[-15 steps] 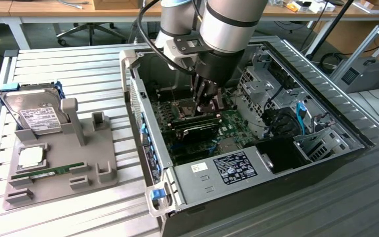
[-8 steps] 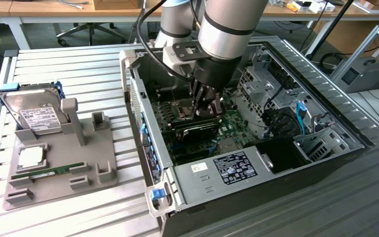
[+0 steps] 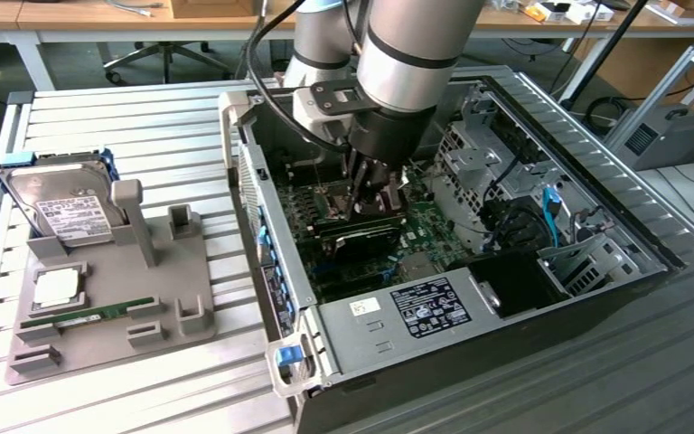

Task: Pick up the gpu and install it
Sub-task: 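Press down on the gpu until it lock into place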

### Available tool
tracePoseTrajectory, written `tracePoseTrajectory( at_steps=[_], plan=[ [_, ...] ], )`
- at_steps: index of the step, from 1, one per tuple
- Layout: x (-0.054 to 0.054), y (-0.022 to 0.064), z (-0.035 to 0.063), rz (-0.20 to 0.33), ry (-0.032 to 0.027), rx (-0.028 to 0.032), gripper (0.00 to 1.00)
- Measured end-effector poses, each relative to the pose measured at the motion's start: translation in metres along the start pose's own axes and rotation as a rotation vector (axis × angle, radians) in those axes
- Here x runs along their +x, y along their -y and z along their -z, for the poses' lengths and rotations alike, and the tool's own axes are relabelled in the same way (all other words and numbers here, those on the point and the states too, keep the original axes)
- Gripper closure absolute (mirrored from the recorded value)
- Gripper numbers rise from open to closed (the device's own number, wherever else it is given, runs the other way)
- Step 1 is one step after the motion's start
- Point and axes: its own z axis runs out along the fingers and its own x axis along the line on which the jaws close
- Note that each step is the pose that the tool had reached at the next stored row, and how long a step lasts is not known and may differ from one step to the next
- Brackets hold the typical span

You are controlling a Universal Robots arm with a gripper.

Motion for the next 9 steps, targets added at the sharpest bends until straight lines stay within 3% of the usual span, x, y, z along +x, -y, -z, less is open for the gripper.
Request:
tracePoseTrajectory(
  at_steps=[9],
  plan=[
    [-0.001,-0.0014,-0.0148,0.000,0.0000,0.0000,0.89]
  ],
)
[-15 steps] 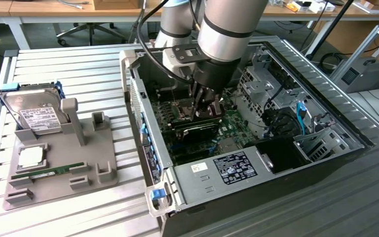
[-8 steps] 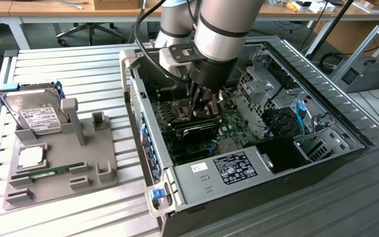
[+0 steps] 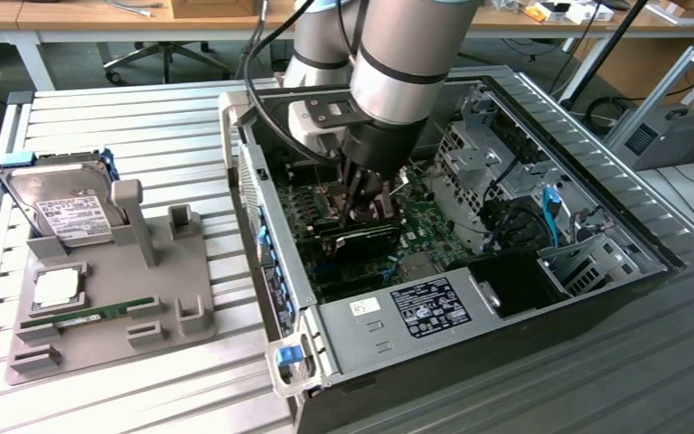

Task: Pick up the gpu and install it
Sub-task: 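Press down on the gpu until it lock into place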

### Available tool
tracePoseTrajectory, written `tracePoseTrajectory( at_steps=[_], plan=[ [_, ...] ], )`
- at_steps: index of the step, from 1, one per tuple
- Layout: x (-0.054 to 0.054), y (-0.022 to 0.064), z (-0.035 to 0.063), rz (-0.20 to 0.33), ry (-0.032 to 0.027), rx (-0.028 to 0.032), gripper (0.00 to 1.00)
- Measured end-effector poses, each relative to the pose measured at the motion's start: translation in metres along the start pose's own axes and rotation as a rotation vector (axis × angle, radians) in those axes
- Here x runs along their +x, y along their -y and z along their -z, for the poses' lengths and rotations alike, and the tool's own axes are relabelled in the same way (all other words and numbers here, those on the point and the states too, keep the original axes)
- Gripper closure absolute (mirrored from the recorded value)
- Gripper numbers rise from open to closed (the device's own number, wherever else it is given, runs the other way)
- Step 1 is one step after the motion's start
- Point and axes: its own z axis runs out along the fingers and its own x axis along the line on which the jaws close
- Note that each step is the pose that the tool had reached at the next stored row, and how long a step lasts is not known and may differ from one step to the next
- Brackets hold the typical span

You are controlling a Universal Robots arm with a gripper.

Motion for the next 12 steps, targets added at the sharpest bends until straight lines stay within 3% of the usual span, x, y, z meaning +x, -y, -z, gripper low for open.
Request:
tracePoseTrajectory(
  at_steps=[5,12],
  plan=[
    [0.0002,-0.0001,-0.0098,0.000,0.0000,0.0000,0.89],
    [-0.0011,-0.0006,-0.0122,0.000,0.0001,0.0001,0.89]
  ],
)
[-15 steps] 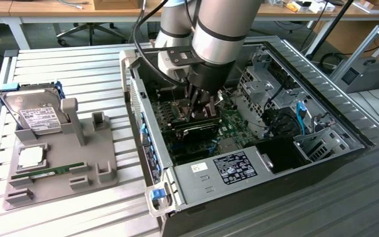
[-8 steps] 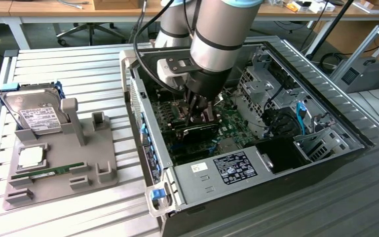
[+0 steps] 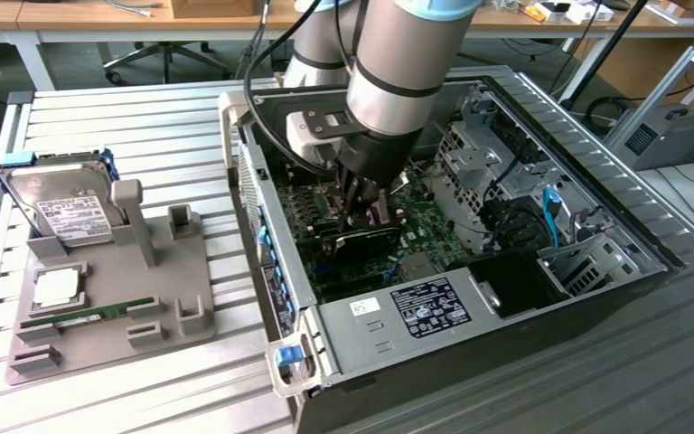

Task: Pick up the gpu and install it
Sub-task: 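Press down on the gpu until it lock into place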

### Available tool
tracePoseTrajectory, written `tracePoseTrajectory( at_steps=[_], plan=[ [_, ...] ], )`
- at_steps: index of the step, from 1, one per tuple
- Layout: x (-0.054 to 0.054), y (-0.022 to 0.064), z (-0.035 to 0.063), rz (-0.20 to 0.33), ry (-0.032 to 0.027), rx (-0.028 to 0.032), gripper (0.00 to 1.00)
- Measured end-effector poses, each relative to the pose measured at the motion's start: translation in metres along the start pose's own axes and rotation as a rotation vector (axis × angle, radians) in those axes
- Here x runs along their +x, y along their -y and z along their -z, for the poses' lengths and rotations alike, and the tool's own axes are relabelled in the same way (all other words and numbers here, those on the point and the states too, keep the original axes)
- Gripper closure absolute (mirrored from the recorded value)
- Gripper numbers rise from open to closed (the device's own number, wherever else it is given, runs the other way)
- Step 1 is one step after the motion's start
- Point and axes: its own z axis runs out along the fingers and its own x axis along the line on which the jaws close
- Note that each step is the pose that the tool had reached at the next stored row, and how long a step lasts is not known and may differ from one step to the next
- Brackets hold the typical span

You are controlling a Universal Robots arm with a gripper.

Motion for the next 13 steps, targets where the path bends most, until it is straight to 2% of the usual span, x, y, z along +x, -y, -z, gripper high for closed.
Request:
tracePoseTrajectory(
  at_steps=[13],
  plan=[
    [-0.0009,0.0000,-0.0101,0.000,-0.0006,-0.0003,0.89]
  ],
)
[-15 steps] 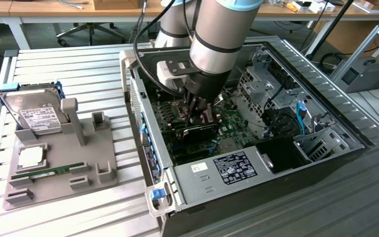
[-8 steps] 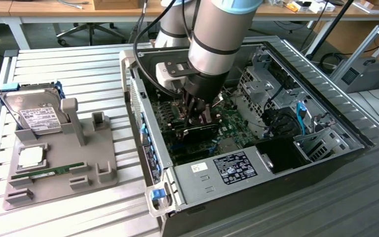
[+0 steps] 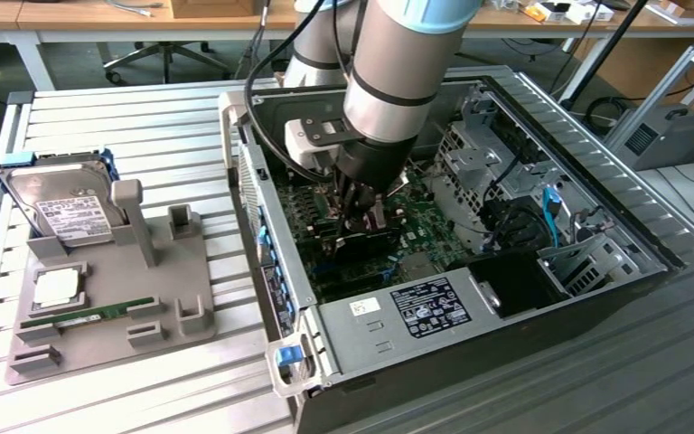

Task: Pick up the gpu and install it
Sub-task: 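Press down on the gpu until it lock into place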

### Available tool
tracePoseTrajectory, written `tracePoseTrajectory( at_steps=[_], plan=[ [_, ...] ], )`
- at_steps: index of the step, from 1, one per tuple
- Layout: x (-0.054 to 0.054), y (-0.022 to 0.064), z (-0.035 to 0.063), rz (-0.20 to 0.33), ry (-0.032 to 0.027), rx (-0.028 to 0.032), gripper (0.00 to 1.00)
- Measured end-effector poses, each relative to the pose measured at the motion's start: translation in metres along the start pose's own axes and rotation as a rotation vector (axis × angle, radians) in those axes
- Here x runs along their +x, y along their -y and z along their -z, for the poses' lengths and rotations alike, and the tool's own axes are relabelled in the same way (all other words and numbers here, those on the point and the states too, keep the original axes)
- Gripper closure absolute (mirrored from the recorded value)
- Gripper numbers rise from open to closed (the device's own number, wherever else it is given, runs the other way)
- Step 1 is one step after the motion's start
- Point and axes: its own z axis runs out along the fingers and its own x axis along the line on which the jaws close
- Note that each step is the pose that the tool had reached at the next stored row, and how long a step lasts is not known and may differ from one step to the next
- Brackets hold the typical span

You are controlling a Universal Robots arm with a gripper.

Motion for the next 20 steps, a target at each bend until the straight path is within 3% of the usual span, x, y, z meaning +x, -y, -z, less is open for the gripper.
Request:
tracePoseTrajectory(
  at_steps=[20],
  plan=[
    [0.0001,-0.0001,-0.0023,0.000,0.0001,0.0001,0.89]
  ],
)
